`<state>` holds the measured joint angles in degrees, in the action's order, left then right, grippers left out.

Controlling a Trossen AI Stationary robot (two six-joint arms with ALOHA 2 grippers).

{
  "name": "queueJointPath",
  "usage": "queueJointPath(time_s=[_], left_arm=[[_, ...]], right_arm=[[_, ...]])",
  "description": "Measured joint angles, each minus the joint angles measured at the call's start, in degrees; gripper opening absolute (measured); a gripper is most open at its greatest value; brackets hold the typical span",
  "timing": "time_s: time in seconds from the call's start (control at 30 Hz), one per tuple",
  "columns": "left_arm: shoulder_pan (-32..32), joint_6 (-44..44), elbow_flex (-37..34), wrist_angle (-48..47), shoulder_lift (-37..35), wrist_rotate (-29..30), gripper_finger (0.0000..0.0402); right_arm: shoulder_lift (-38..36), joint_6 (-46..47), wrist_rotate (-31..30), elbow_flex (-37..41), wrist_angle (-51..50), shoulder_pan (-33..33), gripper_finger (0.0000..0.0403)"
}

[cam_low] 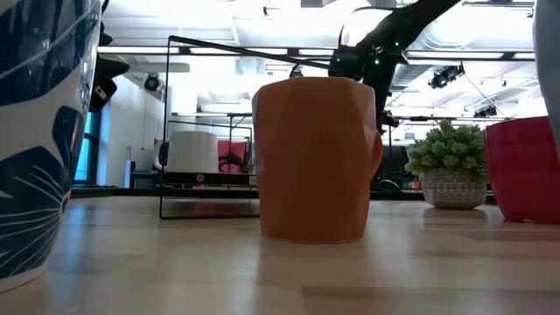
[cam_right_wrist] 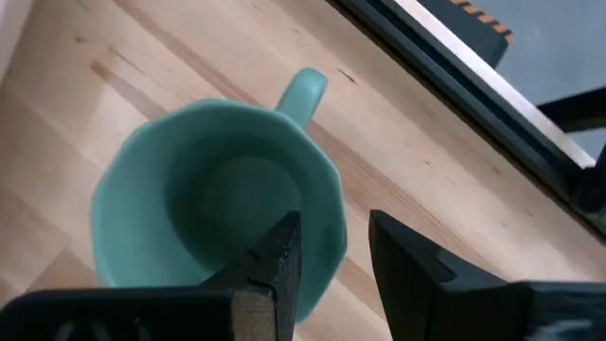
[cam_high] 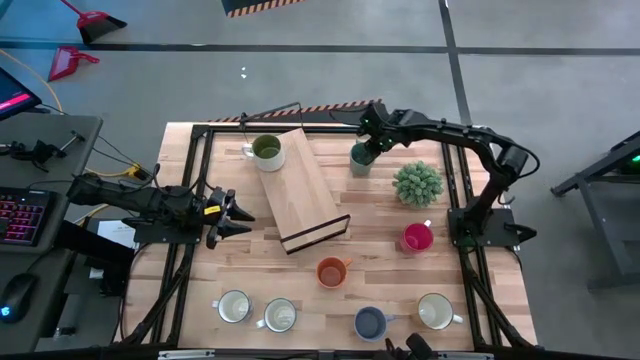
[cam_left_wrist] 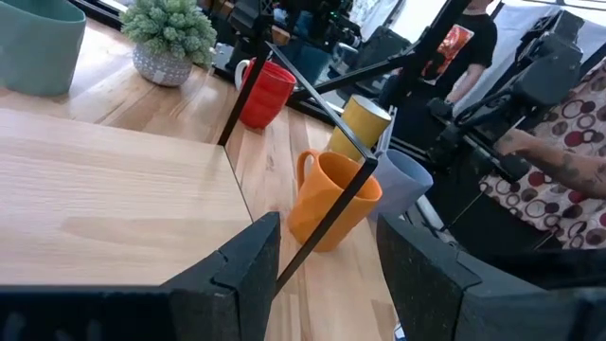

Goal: Place coffee mugs
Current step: Put the green mug on the shelf

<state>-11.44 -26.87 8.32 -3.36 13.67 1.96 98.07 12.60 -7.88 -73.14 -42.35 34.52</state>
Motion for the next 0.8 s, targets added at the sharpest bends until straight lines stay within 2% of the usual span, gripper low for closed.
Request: queueJointPath(time_s=[0.63, 0.8], left_arm=[[0.0, 0.0, 0.0, 0.2, 0.0, 0.0, 0.0165], [0.0, 0.0, 0.0, 0.2, 0.0, 0.0, 0.0165]], right_arm=[[5.9, 7.0, 5.4, 0.0, 0.0, 0.0, 0.0102], [5.9, 8.4, 6.8, 0.0, 0.3, 0.0, 0.0065]])
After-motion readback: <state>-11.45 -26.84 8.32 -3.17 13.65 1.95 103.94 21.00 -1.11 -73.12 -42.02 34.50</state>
